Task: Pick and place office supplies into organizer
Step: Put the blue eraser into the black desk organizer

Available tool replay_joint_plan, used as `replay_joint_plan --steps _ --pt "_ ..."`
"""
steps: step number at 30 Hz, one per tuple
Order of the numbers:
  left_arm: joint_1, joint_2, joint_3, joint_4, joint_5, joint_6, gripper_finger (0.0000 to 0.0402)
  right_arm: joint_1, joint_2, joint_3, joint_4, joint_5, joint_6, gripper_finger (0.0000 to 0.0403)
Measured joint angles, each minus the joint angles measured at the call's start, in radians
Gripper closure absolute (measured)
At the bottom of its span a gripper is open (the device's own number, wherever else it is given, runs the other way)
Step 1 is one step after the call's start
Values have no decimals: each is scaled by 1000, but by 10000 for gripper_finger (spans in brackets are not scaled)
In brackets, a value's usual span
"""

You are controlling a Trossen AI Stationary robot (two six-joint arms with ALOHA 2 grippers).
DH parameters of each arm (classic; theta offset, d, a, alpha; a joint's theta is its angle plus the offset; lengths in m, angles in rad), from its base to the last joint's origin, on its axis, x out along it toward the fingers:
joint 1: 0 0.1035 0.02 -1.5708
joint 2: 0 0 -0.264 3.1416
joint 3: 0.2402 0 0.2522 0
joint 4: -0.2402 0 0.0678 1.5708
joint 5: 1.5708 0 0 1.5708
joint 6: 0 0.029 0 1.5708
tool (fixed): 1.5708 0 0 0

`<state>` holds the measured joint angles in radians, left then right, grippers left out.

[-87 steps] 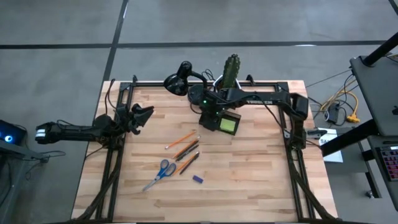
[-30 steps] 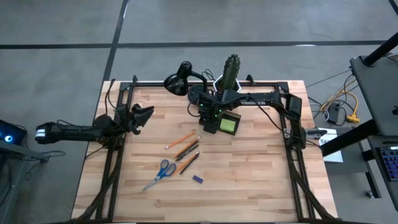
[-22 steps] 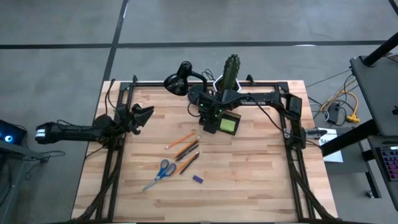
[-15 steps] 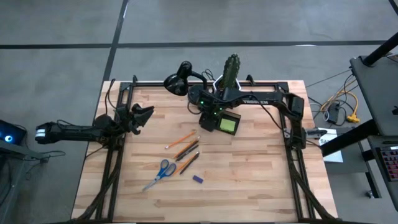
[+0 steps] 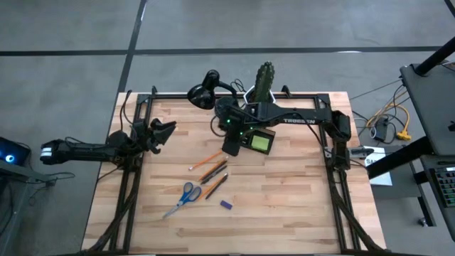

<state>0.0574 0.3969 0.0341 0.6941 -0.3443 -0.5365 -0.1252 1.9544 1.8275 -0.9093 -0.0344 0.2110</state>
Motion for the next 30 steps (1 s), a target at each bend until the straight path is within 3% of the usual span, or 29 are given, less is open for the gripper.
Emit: replay_joint_plan --steps 10,20,30 --pt "0 0 0 1 3 -3 274 161 0 69 2 0 130 199" --pt "0 0 0 0 25 -3 274 335 19 67 38 9 155 195" --pt "0 0 0 -1 26 -2 274 439 75 66 144 10 162 195"
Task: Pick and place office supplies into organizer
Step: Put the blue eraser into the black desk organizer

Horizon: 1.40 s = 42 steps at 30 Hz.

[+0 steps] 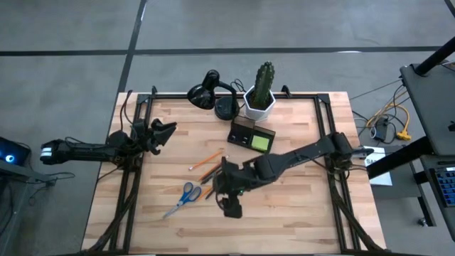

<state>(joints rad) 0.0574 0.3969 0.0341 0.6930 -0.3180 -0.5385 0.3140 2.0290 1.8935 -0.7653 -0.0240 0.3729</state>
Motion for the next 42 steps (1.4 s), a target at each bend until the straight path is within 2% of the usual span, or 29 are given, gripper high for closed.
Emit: replay_joint_plan --steps 7,13,16,25,32,42 --pt "0 3 0 -1 0 1 274 9 18 -20 -34 41 153 195" --pt "0 12 0 -6 0 1 274 2 66 -30 -26 53 419 195" --pt "0 22 0 -5 0 1 274 2 92 -30 4 21 536 195" --pt "0 24 0 -13 0 -3 274 40 135 -17 13 -1 483 195" --pt "0 22 0 -16 0 -4 274 53 177 -21 15 92 335 195" --pt "0 19 0 -15 0 -4 274 55 253 -22 6 94 387 195"
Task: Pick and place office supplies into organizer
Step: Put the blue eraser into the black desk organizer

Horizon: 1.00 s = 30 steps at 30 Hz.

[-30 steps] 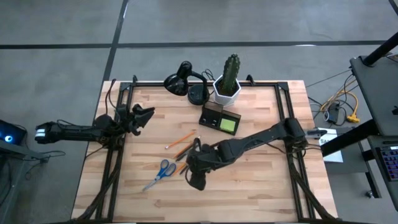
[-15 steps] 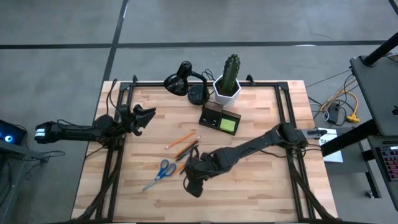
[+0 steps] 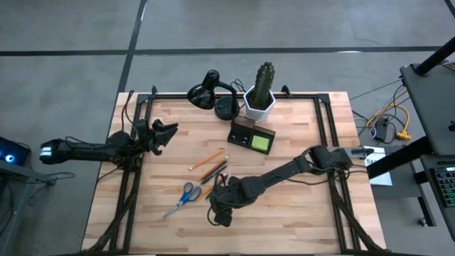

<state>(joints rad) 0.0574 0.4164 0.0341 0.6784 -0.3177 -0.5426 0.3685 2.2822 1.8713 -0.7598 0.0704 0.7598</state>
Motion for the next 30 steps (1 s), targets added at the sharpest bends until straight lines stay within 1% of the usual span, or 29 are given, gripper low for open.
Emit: replay_joint_plan --steps 5,20,30 --pt "0 0 0 -1 0 0 274 1 30 0 -2 -22 -4 195" --pt "0 0 0 -6 0 0 274 2 33 -37 -9 -17 -5 195" --pt "0 -1 0 -6 0 0 274 3 33 -76 68 -15 -61 195"
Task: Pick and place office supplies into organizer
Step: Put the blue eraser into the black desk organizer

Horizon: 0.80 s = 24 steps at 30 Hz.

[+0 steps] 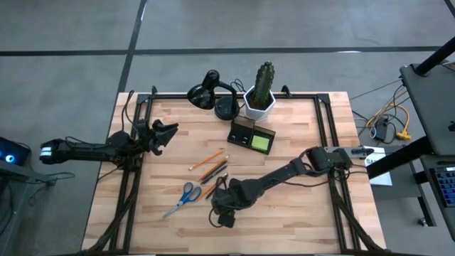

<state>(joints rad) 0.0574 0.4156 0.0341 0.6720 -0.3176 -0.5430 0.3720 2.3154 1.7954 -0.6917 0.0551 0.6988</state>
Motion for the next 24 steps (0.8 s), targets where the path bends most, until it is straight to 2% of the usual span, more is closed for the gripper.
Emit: replay_joint_plan --steps 14,24 --pt "0 0 0 1 0 0 274 1 -3 -23 3 3 -4 201" --pt "0 0 0 1 0 0 274 6 -3 -25 -4 27 0 275"
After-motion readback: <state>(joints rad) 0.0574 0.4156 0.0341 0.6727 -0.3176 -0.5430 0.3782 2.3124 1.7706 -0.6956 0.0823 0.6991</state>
